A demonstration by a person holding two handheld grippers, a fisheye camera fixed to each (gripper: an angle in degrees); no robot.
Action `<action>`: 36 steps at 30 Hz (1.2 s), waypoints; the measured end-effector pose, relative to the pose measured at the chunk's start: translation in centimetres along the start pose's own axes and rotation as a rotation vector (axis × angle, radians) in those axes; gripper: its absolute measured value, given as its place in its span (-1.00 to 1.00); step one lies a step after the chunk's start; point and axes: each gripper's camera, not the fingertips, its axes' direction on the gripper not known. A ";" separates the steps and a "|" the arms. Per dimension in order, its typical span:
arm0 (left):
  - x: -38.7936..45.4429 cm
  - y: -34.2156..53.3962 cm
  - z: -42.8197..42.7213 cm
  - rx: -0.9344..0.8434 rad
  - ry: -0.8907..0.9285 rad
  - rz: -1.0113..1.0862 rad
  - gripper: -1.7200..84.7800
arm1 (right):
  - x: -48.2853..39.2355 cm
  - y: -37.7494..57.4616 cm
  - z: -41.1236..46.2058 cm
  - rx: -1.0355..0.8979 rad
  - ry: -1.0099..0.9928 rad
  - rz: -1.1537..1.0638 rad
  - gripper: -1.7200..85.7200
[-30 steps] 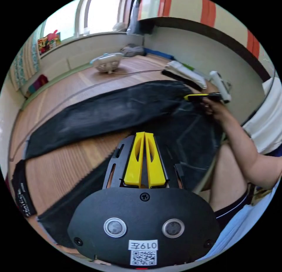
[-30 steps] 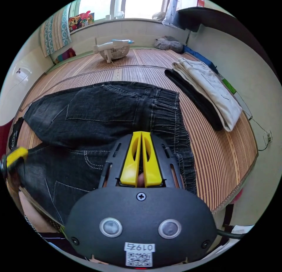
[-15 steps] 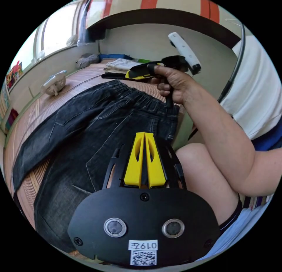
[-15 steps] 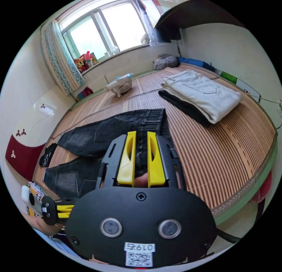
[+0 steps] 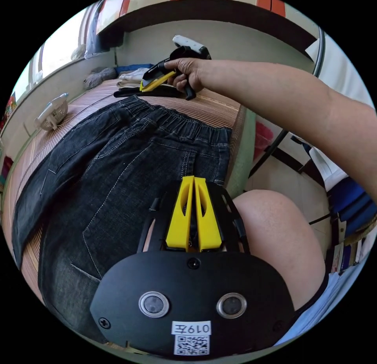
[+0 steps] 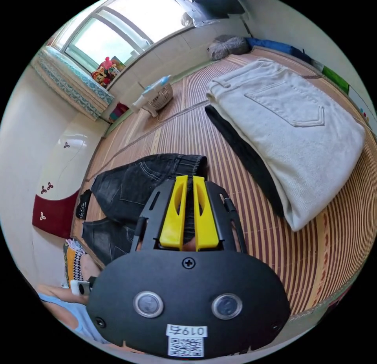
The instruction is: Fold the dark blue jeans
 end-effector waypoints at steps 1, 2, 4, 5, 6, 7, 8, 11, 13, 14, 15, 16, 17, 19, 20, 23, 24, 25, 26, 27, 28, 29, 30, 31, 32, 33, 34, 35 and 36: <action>0.0 0.1 0.2 0.001 0.002 -0.005 -0.95 | 0.4 -0.2 -0.2 -0.001 -0.010 0.008 -0.93; 0.0 0.3 0.6 0.000 0.008 -0.015 -0.95 | 1.3 -0.6 -0.7 0.007 -0.046 0.030 -0.93; -0.1 0.6 1.3 0.000 0.025 -0.032 -0.95 | 2.5 -1.2 -1.6 0.020 -0.119 0.062 -0.92; -0.3 0.9 1.7 0.004 0.042 -0.044 -0.95 | 3.2 -1.7 -2.1 0.023 -0.142 0.078 -0.92; -0.5 1.2 2.0 0.012 0.060 -0.052 -0.95 | 3.6 -2.1 -2.5 0.019 -0.145 0.086 -0.92; -0.6 1.4 2.2 0.016 0.069 -0.055 -0.95 | 3.7 -2.3 -2.7 0.016 -0.144 0.086 -0.91; -0.8 1.7 2.6 0.024 0.087 -0.063 -0.95 | 3.9 -2.7 -2.9 0.013 -0.132 0.086 -0.91; -1.6 2.3 3.4 0.042 0.142 -0.090 -0.95 | 4.6 -3.5 -3.5 0.006 -0.146 0.092 -0.87; -2.1 2.7 4.0 0.050 0.178 -0.108 -0.95 | 5.1 -3.9 -3.8 0.008 -0.180 0.110 -0.85; -2.5 2.9 4.3 0.054 0.206 -0.122 -0.95 | 5.3 -4.2 -4.1 0.010 -0.189 0.118 -0.84; -2.9 3.1 4.7 0.057 0.236 -0.137 -0.95 | 5.6 -4.5 -4.2 0.004 -0.176 0.130 -0.84; -3.2 3.2 4.9 0.059 0.251 -0.144 -0.95 | 5.8 -4.6 -4.3 0.001 -0.158 0.137 -0.84; -3.6 3.4 5.2 0.063 0.278 -0.157 -0.95 | 6.0 -4.9 -4.6 0.005 -0.138 0.142 -0.85; -4.0 3.6 5.7 0.067 0.309 -0.169 -0.95 | 6.4 -5.2 -5.0 0.014 -0.170 0.149 -0.85; -4.1 3.7 6.0 0.067 0.319 -0.170 -0.95 | 6.5 -5.5 -5.3 0.018 -0.202 0.139 -0.85; -4.1 3.9 6.6 0.061 0.316 -0.158 -0.95 | 6.9 -6.0 -5.8 0.007 -0.273 0.128 -0.85; -4.0 3.9 6.8 0.061 0.307 -0.154 -0.95 | 7.0 -6.0 -6.4 0.022 -0.256 0.123 -0.90; -4.0 3.9 6.9 0.059 0.303 -0.151 -0.95 | 6.9 -6.0 -6.7 0.035 -0.257 0.107 -0.93; -3.9 3.9 7.0 0.055 0.296 -0.147 -0.95 | 6.5 -6.1 -7.5 0.068 -0.247 0.089 -0.95; -3.9 4.0 7.2 0.052 0.291 -0.146 -0.95 | 6.0 -6.0 -8.3 0.112 -0.219 0.071 -0.96; -3.9 4.0 7.3 0.051 0.289 -0.145 -0.95 | 5.7 -6.0 -8.7 0.132 -0.201 0.066 -0.97; -3.9 4.0 7.5 0.048 0.287 -0.146 -0.95 | 5.4 -5.9 -9.0 0.160 -0.168 0.065 -0.97; -4.0 4.0 7.6 0.047 0.289 -0.149 -0.95 | 5.4 -5.7 -8.8 0.165 -0.137 0.090 -0.97; -4.1 4.1 7.7 0.047 0.290 -0.150 -0.95 | 5.5 -5.6 -8.5 0.161 -0.123 0.109 -0.97; -4.1 4.1 7.8 0.047 0.292 -0.151 -0.95 | 5.8 -5.4 -7.9 0.152 -0.107 0.155 -0.97; -4.2 4.2 7.9 0.048 0.290 -0.152 -0.95 | 6.3 -5.0 -7.3 0.142 -0.105 0.213 -0.96; -4.2 4.2 7.9 0.048 0.288 -0.151 -0.95 | 6.4 -4.8 -7.2 0.142 -0.108 0.231 -0.95; -4.2 4.2 8.0 0.047 0.285 -0.152 -0.95 | 6.6 -4.6 -7.2 0.147 -0.120 0.240 -0.94; -4.2 4.2 8.1 0.046 0.283 -0.155 -0.95 | 6.6 -4.6 -7.4 0.134 -0.128 0.238 -0.93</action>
